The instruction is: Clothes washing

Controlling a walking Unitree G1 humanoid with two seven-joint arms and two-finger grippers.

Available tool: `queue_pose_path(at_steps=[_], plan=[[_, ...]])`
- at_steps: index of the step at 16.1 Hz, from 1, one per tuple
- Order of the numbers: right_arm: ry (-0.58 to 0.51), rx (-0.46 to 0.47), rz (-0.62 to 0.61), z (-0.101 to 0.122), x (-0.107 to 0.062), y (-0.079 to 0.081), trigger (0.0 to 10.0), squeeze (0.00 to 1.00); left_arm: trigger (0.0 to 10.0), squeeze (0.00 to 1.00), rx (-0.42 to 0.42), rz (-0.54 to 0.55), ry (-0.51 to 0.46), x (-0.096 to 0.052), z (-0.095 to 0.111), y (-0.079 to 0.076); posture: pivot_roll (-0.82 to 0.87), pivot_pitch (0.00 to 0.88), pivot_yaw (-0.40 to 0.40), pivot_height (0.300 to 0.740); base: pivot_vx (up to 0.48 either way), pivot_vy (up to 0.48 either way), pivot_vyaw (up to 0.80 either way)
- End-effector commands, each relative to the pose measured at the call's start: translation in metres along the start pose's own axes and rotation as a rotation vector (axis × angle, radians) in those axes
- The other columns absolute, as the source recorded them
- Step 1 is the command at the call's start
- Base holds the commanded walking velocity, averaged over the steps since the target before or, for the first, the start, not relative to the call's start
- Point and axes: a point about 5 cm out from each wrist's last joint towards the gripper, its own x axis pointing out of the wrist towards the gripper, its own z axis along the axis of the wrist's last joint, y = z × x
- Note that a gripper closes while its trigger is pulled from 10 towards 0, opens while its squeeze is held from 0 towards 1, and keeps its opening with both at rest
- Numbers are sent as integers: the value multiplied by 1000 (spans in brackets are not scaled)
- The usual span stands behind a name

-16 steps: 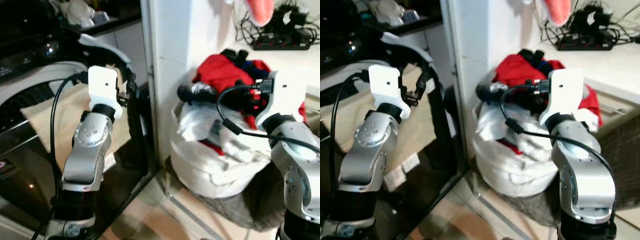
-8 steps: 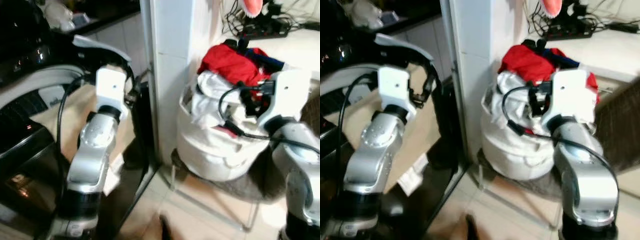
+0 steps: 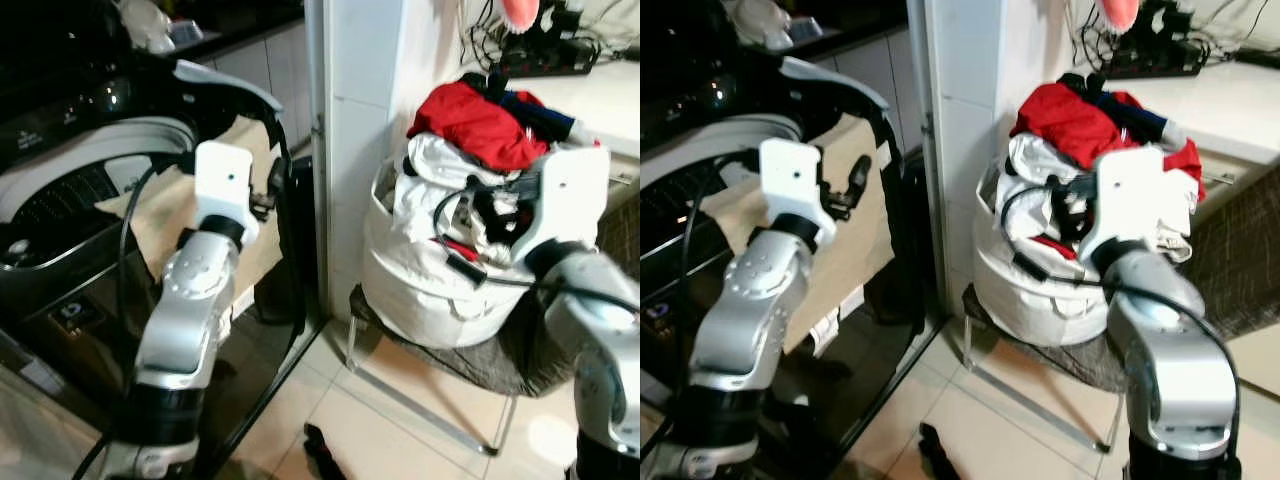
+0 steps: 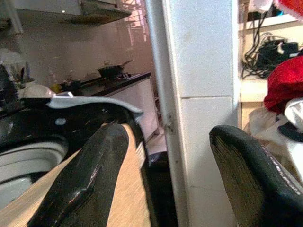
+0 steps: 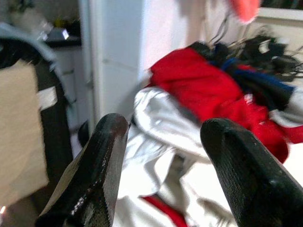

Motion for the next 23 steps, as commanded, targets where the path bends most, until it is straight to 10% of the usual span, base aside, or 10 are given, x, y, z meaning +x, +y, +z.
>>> queue_pose_path(at_steps=[1, 23], plan=[[4, -1, 20, 2, 1, 3, 10000, 0, 10000, 0, 5, 4, 8, -3, -2, 4, -109, 0, 24, 740, 0, 0, 0], [-113, 20, -65, 17, 5, -6, 10000, 0, 10000, 0, -1, 33, -29, 1, 6, 10, -110, 0, 28, 740, 348, 0, 0]])
